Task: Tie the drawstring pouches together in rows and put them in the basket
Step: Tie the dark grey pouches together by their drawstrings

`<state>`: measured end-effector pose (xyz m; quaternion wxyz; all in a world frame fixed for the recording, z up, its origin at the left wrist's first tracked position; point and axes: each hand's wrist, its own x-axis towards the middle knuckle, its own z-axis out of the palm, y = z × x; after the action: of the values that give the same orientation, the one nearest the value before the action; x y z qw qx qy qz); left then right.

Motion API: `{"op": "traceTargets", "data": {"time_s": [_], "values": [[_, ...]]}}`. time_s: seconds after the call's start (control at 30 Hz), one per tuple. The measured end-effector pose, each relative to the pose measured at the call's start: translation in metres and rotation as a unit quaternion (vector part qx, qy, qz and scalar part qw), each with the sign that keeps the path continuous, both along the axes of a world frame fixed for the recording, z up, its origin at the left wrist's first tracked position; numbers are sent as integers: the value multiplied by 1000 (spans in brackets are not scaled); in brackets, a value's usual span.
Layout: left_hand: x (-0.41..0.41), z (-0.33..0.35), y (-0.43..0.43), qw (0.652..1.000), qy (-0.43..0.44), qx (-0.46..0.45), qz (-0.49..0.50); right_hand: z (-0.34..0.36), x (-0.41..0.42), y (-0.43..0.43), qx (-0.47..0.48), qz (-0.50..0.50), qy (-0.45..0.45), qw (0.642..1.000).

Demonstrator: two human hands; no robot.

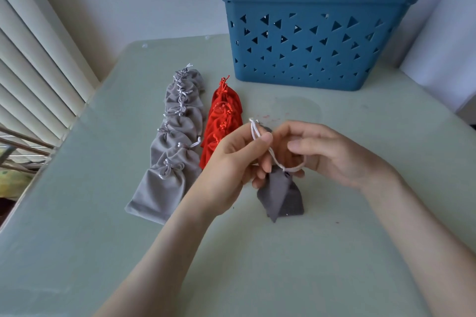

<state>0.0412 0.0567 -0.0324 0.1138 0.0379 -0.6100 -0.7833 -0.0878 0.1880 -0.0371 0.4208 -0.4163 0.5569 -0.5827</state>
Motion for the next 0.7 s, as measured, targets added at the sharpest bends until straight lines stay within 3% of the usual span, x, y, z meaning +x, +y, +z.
{"op": "traceTargets", "data": {"time_s": [0.13, 0.43, 0.57, 0.7], "values": [[-1, -1, -2, 999, 15, 10, 30, 3, 4, -2, -12, 33, 5, 999], [-2, -5, 0, 994, 80, 6, 71, 1, 9, -2, 2, -28, 67, 997], [-5, -13, -1, 963, 83, -151, 210, 3, 12, -2, -16, -44, 103, 994], [-9, -19, 1, 952, 23, -169, 253, 0, 18, -9, -74, -124, 172, 975]]}}
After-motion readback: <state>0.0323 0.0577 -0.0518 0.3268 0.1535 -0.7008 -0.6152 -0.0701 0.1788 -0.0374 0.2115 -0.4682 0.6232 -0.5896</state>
